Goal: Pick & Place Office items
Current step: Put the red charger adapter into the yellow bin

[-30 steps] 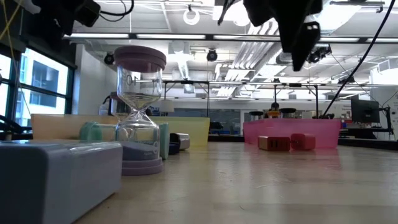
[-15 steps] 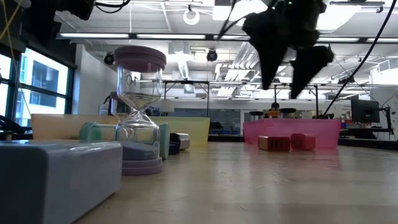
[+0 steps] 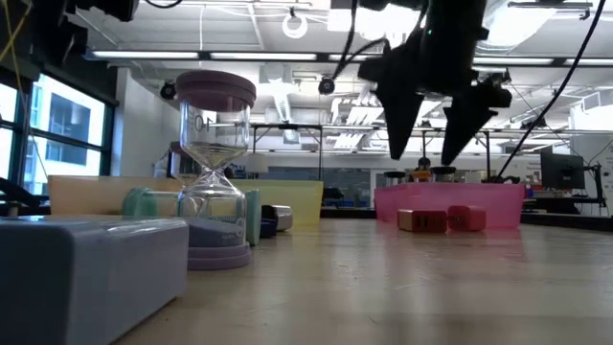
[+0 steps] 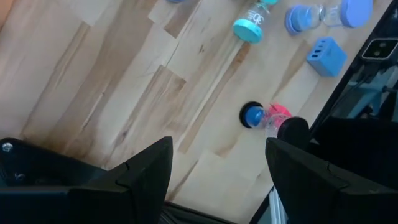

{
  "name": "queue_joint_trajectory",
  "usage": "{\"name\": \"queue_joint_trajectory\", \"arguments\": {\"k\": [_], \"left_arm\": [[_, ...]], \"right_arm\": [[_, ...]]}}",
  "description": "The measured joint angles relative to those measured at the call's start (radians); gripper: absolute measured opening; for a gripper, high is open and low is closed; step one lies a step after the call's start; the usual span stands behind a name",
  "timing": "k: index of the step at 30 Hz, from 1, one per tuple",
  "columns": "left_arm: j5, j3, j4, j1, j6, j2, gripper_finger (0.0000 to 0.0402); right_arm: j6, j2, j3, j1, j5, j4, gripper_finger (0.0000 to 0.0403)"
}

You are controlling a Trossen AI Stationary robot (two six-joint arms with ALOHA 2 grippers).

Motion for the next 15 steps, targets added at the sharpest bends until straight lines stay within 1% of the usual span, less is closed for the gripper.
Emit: {"name": "queue_joint_trajectory", "arguments": {"k": [3,10,15], "left_arm": [[-0.025,0.0,-0.001,-0.019,0.0,0.0,0.025],[-0.042,0.0,-0.002,-0.049,0.0,0.0,0.025],[-0.044,0.0,-0.002,-0.067,-0.001,0.0,0.025]], "right_arm": [[0.036,0.029,0.0,-0.016,0.03,0.001,0.0358],[0.046,0.115,0.0,-0.065,0.021,0.014,0.0358],[0.045,0.153,0.0,-0.089,0.028,0.017,0.0358]]}}
